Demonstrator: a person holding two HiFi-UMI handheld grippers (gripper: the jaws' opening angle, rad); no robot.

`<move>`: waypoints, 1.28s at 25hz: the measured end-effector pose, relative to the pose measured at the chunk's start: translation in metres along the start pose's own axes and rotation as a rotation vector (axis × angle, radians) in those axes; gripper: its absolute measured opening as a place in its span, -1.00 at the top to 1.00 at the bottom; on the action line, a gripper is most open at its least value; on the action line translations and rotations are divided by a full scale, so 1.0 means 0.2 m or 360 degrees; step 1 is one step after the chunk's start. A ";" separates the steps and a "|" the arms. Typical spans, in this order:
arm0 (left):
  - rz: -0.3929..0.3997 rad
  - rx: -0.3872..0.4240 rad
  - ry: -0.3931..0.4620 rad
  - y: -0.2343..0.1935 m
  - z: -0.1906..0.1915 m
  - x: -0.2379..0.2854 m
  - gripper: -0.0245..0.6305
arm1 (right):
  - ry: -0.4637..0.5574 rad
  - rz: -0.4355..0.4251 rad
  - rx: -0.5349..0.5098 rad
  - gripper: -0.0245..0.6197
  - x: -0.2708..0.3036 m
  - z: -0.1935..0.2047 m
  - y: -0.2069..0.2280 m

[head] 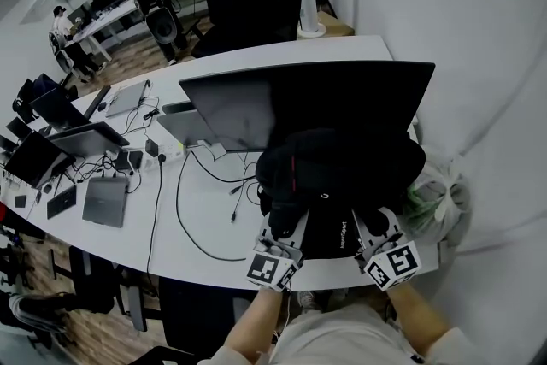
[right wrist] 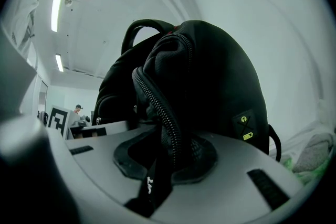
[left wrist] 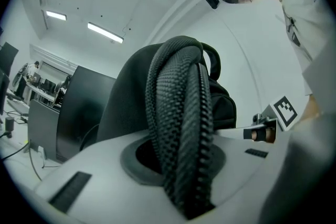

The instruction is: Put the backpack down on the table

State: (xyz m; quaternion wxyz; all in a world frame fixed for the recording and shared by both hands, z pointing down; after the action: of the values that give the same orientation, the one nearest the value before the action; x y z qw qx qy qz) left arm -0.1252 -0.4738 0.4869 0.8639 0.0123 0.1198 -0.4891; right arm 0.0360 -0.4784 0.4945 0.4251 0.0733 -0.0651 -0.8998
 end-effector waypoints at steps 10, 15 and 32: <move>0.0004 0.0057 -0.0004 0.03 0.02 -0.10 0.68 | 0.0066 -0.0035 -0.0031 0.70 -0.07 0.04 -0.06; 0.0001 0.0076 -0.0022 0.05 0.02 -0.15 0.66 | 0.0065 -0.0030 -0.0051 0.69 -0.11 0.05 -0.10; 0.0077 0.0114 -0.0146 0.13 0.02 -0.36 0.54 | 0.0052 0.0003 -0.0048 0.55 -0.29 0.10 -0.24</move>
State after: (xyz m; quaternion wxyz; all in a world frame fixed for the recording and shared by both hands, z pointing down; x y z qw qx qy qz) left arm -0.1379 -0.4012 0.5047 0.8790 0.0237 0.0622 -0.4721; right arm 0.0322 -0.4028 0.5092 0.4281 0.0813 -0.0446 -0.8989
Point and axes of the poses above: the fingertips, and each gripper's own axes: x forward along the fingers, y to its right, z out of its underside, the point moved 4 cm from there along -x, backward along the fingers, and after that the axes turned 4 degrees about y, right-handed, at the moved point
